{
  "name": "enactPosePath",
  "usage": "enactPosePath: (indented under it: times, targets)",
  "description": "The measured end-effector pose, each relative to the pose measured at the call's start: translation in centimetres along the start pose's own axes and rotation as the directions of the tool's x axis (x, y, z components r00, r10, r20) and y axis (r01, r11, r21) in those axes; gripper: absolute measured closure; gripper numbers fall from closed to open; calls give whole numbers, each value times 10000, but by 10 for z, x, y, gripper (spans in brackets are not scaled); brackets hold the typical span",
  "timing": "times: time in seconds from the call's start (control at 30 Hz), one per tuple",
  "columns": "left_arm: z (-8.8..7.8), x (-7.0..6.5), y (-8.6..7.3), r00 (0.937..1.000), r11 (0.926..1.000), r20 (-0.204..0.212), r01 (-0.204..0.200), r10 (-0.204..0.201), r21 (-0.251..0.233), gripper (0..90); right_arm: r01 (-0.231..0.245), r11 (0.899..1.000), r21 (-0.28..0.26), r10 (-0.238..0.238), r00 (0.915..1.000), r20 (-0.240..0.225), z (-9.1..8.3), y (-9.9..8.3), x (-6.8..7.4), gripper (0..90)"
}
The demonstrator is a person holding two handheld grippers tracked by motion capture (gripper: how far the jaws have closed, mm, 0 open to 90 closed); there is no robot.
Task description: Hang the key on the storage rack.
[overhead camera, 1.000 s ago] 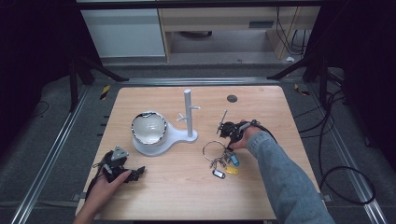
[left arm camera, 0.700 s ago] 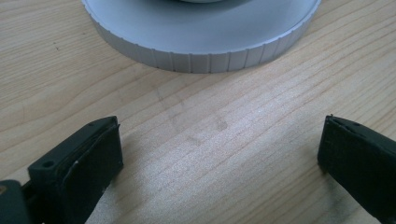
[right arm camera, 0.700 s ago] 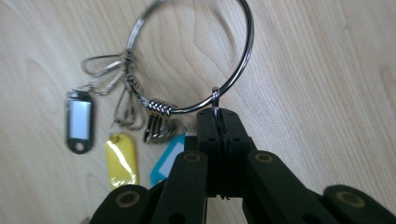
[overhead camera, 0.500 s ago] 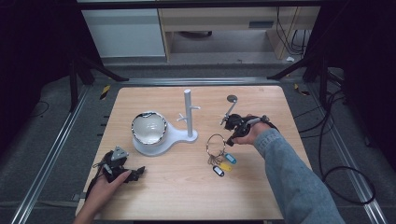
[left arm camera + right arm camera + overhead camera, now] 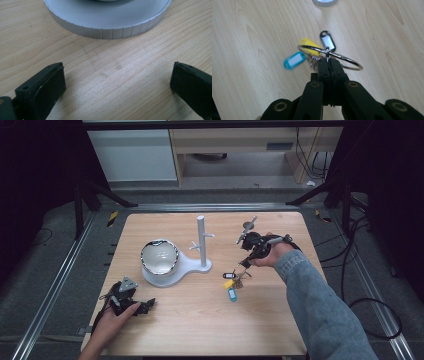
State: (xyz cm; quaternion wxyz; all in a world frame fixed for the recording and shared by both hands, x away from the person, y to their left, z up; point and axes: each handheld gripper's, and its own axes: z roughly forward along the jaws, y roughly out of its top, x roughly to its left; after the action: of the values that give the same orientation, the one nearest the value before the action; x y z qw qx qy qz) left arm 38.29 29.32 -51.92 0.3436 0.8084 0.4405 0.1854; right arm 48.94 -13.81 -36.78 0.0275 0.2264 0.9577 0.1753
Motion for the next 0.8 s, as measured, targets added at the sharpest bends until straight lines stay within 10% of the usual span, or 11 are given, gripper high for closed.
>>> enactPosePath:
  times: [0.8]
  targets:
    - [0, 0, 0, 10000, 10000, -12, 33, -33, -31, 0, 401, 9992, 26, -401, 9987, 327, -42, 35, 4, 888]
